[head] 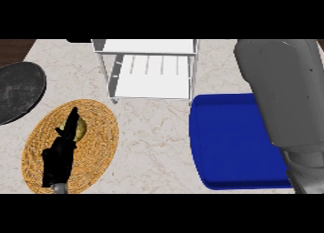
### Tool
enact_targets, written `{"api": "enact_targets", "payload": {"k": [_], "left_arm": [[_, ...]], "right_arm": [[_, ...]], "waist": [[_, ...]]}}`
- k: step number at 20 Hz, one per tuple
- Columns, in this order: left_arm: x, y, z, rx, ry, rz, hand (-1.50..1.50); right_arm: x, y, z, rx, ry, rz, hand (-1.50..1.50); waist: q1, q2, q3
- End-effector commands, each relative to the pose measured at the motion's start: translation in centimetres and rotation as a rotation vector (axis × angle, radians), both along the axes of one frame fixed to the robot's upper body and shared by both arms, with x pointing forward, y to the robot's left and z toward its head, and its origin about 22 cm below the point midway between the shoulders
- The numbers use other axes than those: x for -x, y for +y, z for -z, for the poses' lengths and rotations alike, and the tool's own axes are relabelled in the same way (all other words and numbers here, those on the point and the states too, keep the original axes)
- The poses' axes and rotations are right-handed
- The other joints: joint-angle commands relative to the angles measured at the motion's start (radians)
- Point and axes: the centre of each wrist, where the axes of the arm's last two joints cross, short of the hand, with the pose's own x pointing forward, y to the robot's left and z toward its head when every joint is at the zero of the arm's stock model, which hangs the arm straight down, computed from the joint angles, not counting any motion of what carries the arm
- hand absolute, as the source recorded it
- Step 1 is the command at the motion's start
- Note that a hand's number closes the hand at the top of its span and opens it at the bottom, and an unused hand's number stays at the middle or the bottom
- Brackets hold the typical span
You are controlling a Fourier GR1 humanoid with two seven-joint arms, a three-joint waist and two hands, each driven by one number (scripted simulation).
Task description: Pick the cupcake from the tray and place it in the tiered basket
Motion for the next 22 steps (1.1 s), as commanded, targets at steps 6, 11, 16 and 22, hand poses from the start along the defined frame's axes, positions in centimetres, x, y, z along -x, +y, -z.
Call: {"api": "enact_targets", "payload": {"k": [6,11,16,22], "left_arm": [[0.3,-2.5,3.0,0.045,0.126,0.033,0.00],[1.1,-0.4,2.1,0.030,0.134,0.012,0.00],[1.1,-1.5,2.5,0.038,0.121,0.031,0.00],[1.4,-1.0,2.8,0.051,0.123,0.059,0.00]], "right_arm": [[-2.6,5.8,5.3,0.054,0.031,-0.010,1.50],[-3.9,6.3,8.1,0.052,0.067,0.040,1.50],[-5.4,5.3,9.3,-0.108,0.133,0.029,1.50],[-6.2,3.9,10.4,-0.392,0.247,-0.014,-1.50]], "waist": [[0.007,0.019,-0.016],[0.009,0.012,-0.015],[0.020,0.019,-0.015],[0.029,0.017,-0.015]]}}
